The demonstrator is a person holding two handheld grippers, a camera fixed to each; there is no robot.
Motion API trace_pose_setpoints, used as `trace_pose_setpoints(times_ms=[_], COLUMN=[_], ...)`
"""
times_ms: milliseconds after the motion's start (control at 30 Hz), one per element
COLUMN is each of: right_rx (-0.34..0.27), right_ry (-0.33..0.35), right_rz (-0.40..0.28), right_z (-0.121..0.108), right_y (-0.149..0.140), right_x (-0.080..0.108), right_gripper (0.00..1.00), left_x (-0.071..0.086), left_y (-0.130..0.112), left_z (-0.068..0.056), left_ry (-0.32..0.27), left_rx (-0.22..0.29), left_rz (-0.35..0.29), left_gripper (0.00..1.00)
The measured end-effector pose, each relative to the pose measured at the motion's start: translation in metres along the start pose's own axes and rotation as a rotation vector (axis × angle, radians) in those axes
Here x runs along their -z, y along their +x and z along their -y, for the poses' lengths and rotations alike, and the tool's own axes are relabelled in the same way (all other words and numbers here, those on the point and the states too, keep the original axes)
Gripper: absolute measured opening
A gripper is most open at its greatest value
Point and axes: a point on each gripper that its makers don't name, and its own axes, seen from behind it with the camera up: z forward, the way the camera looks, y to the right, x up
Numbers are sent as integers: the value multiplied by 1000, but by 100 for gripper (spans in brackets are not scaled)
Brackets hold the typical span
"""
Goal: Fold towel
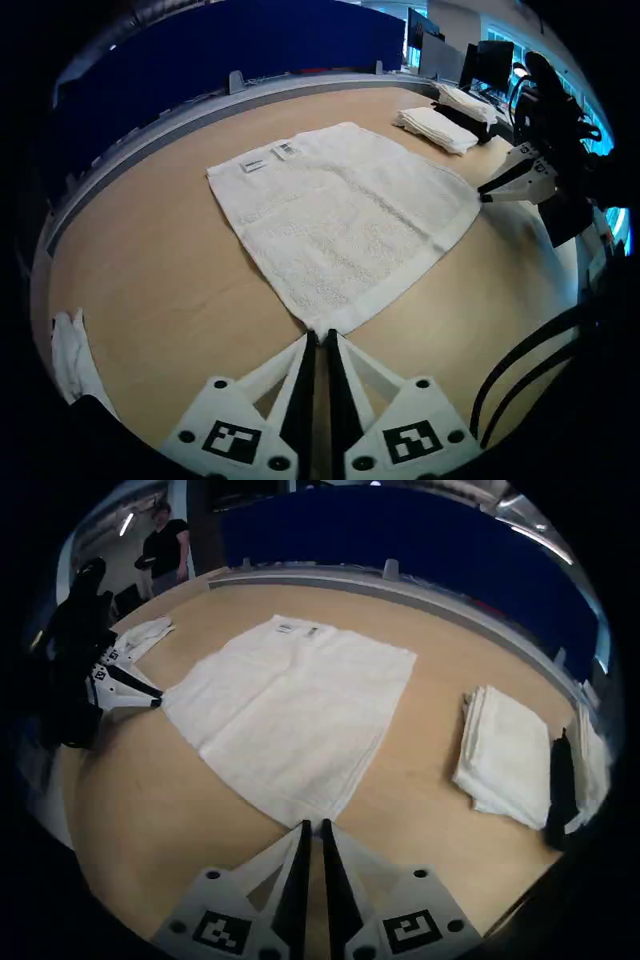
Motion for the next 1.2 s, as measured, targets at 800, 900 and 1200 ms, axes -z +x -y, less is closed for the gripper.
trace_pose_setpoints(times_ms=[800,900,1200], right_rx=[-2,-5,-10], right_ry=[2,1,2], right_rz=[-11,-14,-22], right_z=[-2,-2,-2], right_y=[8,10,14], right_x=[1,2,4], right_gripper=[10,10,10], left_x=[9,13,14], left_y=[9,11,10], left_z=[1,1,5], left_ry=[-15,-14,0], left_rx=[40,44,51], left_rz=[-26,-28,-29], left_gripper=[5,5,5])
